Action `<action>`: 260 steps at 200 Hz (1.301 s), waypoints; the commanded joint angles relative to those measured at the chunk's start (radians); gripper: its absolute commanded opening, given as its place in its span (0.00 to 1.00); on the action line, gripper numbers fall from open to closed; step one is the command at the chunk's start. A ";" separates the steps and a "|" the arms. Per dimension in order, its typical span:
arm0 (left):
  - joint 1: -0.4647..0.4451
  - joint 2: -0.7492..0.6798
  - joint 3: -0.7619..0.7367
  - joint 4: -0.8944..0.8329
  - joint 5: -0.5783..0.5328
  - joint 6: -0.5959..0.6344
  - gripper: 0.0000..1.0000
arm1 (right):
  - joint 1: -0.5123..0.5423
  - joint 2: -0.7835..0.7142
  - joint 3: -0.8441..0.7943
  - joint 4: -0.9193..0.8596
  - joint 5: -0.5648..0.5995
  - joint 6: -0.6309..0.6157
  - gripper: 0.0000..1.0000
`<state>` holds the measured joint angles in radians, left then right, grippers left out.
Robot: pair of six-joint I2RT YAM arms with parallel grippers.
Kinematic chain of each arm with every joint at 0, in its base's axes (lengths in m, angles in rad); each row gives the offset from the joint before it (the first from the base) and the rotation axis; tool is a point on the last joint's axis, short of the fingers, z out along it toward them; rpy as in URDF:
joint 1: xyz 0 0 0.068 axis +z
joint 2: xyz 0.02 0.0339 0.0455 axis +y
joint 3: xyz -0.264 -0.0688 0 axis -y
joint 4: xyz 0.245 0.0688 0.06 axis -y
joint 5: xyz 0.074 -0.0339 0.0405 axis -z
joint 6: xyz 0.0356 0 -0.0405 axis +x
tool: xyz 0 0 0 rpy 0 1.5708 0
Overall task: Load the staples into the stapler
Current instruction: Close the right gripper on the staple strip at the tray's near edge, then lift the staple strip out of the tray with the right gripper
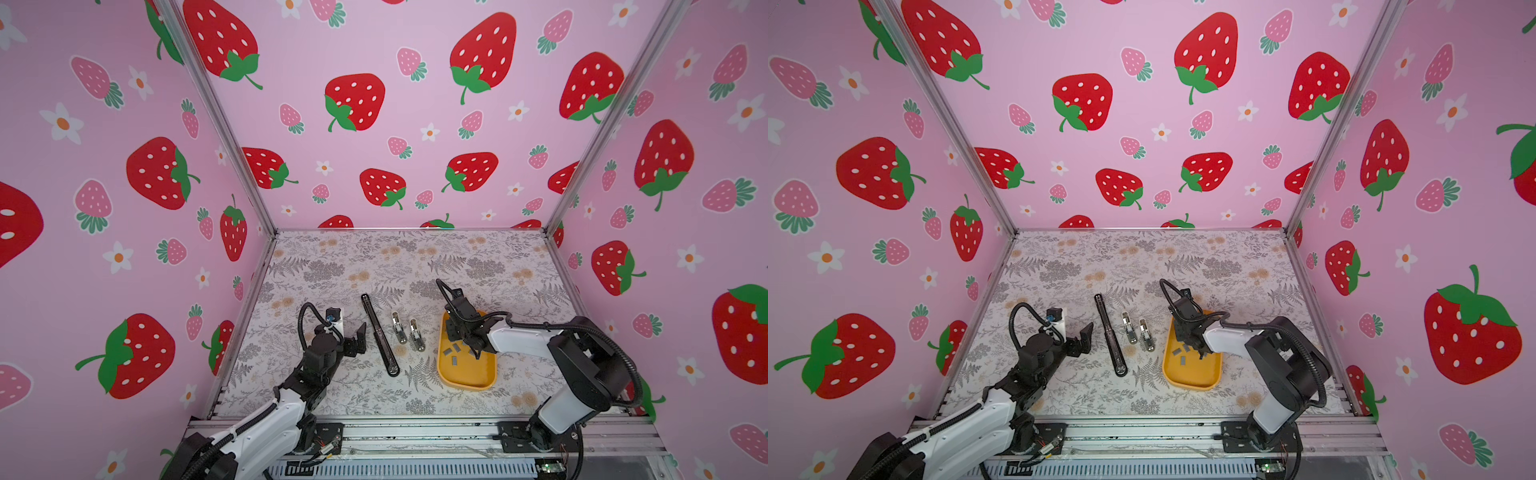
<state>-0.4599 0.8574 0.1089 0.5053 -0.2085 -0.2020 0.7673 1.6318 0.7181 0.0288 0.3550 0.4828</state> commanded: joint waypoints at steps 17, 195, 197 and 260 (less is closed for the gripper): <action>0.003 0.003 0.040 0.024 -0.008 0.007 0.99 | -0.006 0.010 -0.013 -0.084 -0.002 0.032 0.24; 0.003 0.003 0.041 0.023 -0.005 0.007 0.99 | -0.005 0.024 -0.042 -0.064 -0.040 0.050 0.20; 0.004 0.003 0.041 0.023 -0.005 0.008 0.99 | -0.005 0.025 -0.042 -0.064 -0.039 0.051 0.21; 0.003 0.000 0.040 0.024 -0.003 0.007 0.99 | -0.006 0.031 -0.042 -0.062 -0.044 0.050 0.21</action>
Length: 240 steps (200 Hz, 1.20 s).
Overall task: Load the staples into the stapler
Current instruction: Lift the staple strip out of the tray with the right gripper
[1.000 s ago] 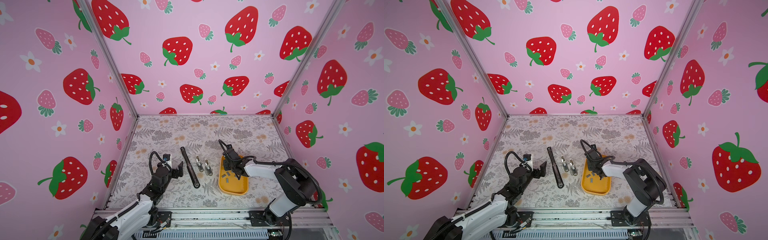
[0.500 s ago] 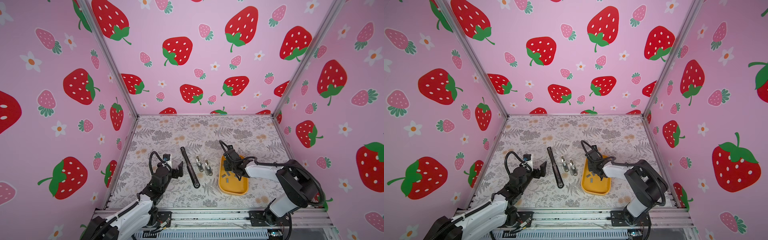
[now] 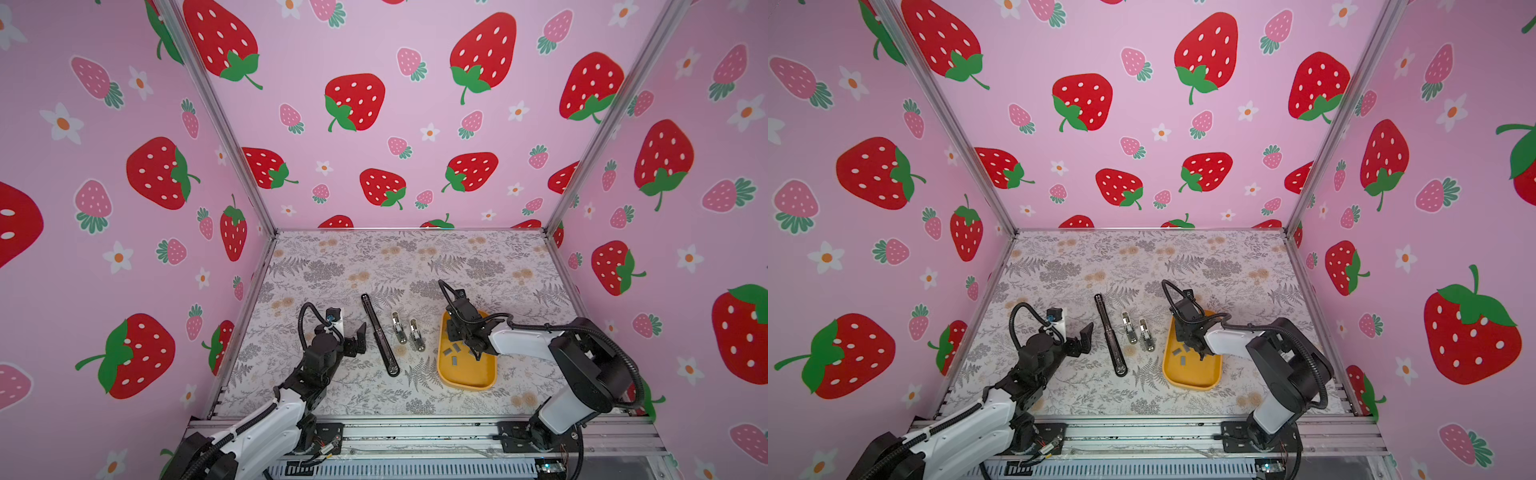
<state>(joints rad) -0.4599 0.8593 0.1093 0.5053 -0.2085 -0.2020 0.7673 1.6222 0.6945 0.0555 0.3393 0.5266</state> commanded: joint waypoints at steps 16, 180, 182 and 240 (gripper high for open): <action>0.003 -0.003 0.039 0.024 -0.003 0.007 0.99 | -0.006 0.039 -0.018 -0.091 -0.028 0.006 0.18; 0.003 -0.039 0.026 0.015 -0.058 -0.017 0.99 | 0.180 -0.385 0.018 -0.217 0.085 0.107 0.11; 0.004 -0.040 0.025 0.015 -0.059 -0.018 0.99 | 0.188 -0.391 0.019 -0.218 0.090 0.112 0.12; 0.005 -0.067 0.015 0.009 -0.077 -0.026 0.99 | 0.455 -0.328 0.135 -0.161 0.244 0.187 0.09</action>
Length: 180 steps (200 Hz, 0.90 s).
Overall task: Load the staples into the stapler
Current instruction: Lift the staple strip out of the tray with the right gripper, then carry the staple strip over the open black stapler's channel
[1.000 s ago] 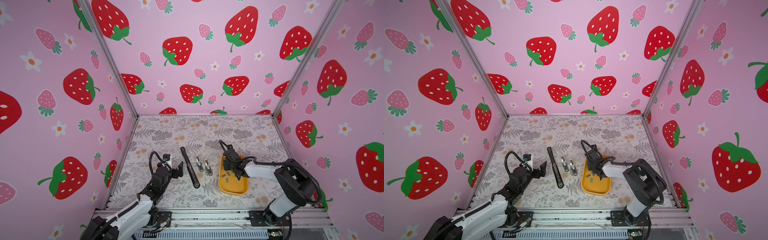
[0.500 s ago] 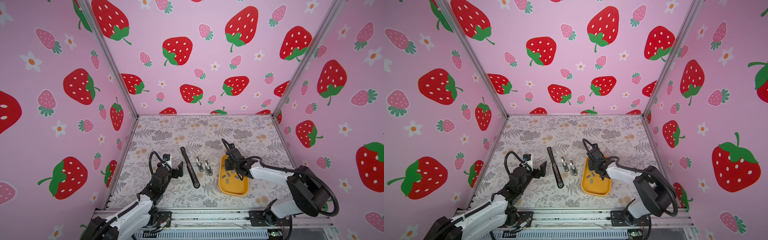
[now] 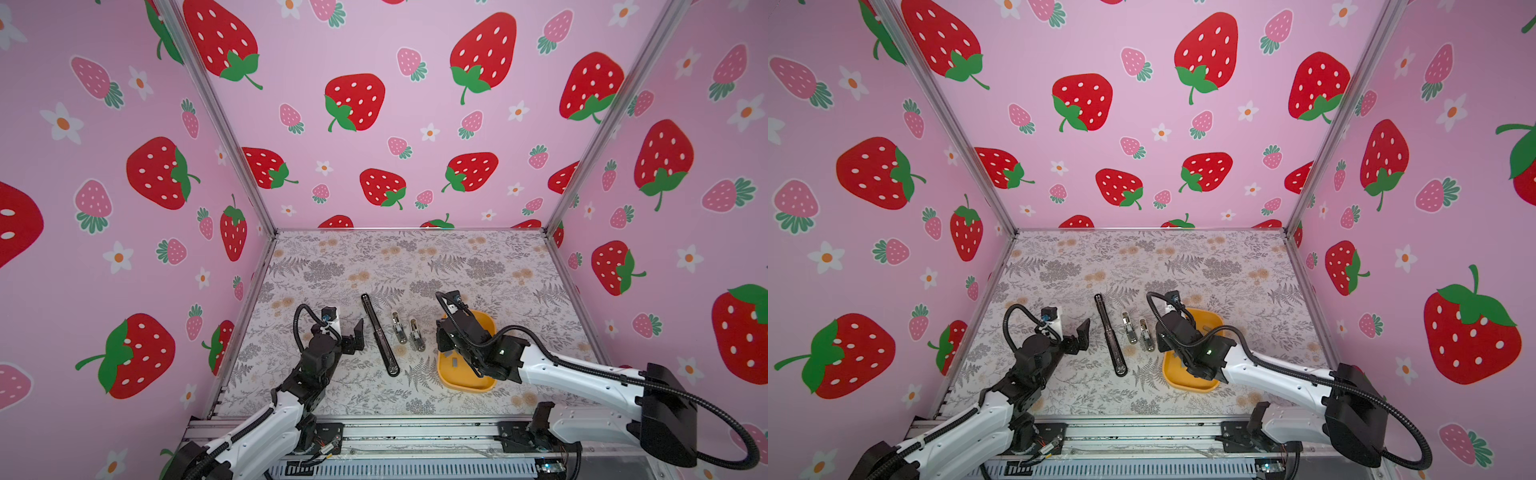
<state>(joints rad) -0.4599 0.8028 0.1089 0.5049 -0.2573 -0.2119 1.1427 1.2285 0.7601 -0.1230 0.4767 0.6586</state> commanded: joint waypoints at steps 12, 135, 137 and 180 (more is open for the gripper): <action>0.004 -0.012 0.015 0.009 -0.032 -0.020 0.99 | 0.127 0.132 0.118 0.024 0.139 0.057 0.09; 0.054 -0.051 0.022 -0.073 -0.120 -0.139 0.99 | 0.209 0.479 0.227 0.246 0.061 0.081 0.06; 0.057 -0.050 0.022 -0.074 -0.119 -0.141 0.99 | 0.209 0.481 0.228 0.246 0.058 0.082 0.06; 0.136 -0.005 0.042 -0.088 -0.045 -0.199 0.99 | 0.218 0.553 0.268 0.236 0.033 0.090 0.05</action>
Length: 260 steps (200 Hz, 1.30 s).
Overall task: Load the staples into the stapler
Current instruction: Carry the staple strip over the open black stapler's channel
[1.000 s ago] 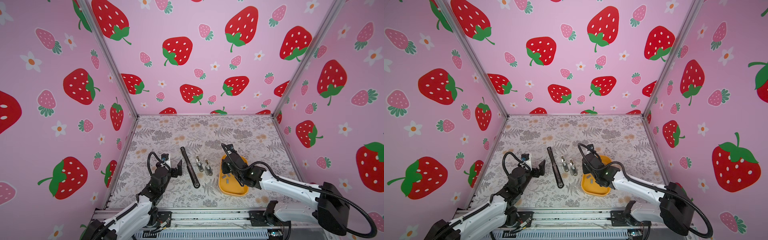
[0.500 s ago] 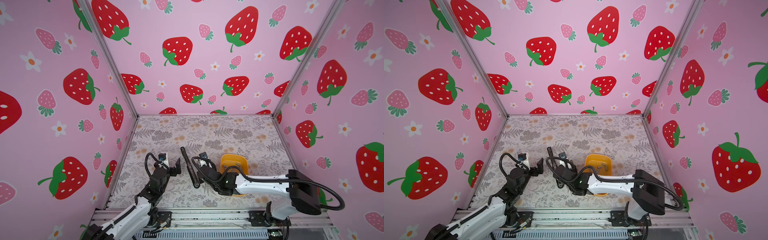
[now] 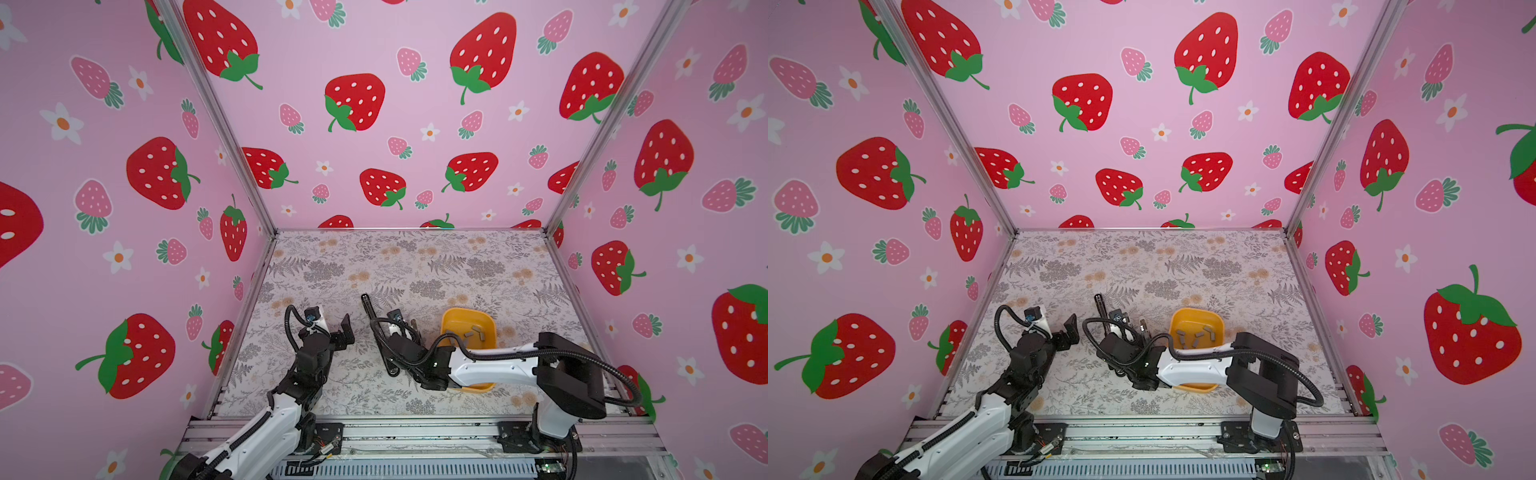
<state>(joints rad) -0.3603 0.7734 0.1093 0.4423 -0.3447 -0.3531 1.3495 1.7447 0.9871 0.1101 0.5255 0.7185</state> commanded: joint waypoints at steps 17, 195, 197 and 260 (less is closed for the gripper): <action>0.040 0.038 0.050 -0.027 0.056 -0.054 0.99 | 0.011 0.055 0.056 -0.007 -0.016 0.026 0.05; 0.040 0.044 0.051 -0.021 0.063 -0.053 0.99 | 0.011 0.121 0.072 -0.044 -0.016 0.035 0.05; 0.041 0.044 0.051 -0.022 0.063 -0.053 0.99 | 0.011 0.122 0.072 -0.045 -0.016 0.035 0.05; 0.041 0.044 0.052 -0.021 0.065 -0.052 0.99 | 0.012 0.138 0.074 -0.051 -0.019 0.043 0.05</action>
<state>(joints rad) -0.3244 0.8246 0.1242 0.4179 -0.2768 -0.3908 1.3548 1.8626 1.0409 0.0845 0.5045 0.7376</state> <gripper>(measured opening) 0.988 0.137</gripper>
